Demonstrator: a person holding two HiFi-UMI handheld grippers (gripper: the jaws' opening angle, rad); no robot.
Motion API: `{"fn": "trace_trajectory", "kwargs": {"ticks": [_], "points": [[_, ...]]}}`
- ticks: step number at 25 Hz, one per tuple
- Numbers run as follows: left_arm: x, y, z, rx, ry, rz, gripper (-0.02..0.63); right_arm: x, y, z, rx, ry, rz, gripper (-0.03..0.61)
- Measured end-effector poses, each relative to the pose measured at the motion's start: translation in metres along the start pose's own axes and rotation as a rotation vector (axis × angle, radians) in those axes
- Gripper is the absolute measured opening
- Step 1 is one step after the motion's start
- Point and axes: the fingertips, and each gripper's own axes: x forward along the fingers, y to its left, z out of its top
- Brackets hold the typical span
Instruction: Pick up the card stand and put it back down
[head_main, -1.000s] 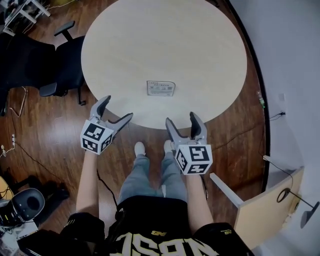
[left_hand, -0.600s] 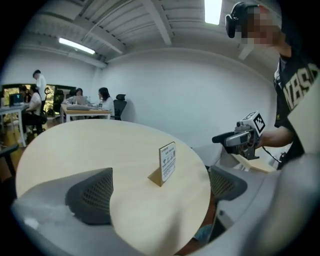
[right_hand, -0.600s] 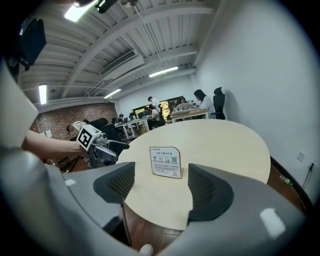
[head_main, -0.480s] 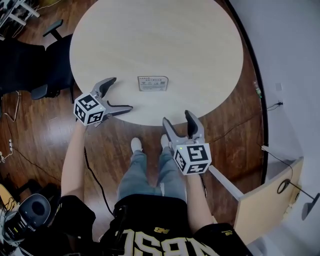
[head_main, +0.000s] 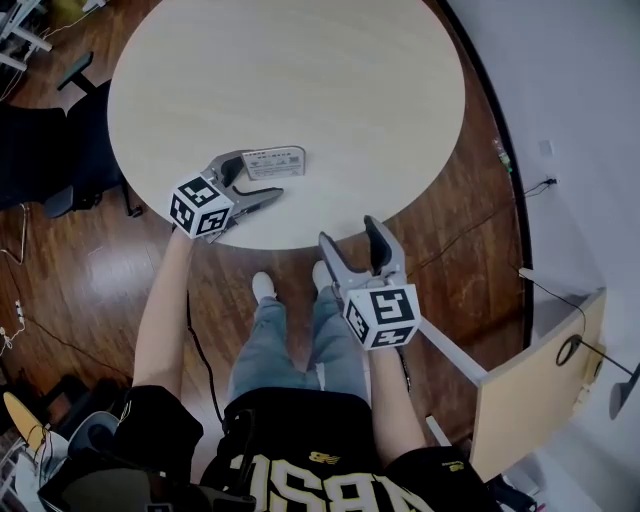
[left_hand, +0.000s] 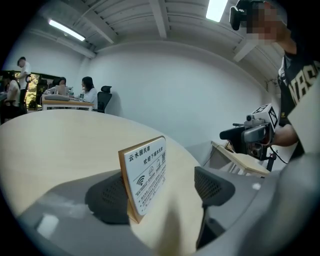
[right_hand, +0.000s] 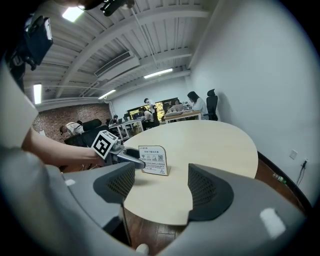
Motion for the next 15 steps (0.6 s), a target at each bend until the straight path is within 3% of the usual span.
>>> {"fn": "trace_trajectory", "kwargs": {"ticks": [3, 5, 11, 15], "points": [[0.008, 0.006, 0.001, 0.010, 0.015, 0.050, 0.239, -0.005, -0.007, -0.001, 0.018, -0.005, -0.016, 0.334], [0.011, 0.002, -0.002, 0.032, 0.048, 0.054, 0.048, -0.007, -0.011, 0.001, 0.033, -0.013, -0.024, 0.331], [0.012, -0.030, 0.005, -0.020, 0.101, 0.036, 0.017, -0.011, -0.009, 0.027, 0.044, -0.051, -0.017, 0.327], [-0.017, -0.051, 0.077, -0.044, -0.002, 0.037, 0.017, -0.015, -0.005, 0.073, 0.010, -0.122, 0.008, 0.327]]}}
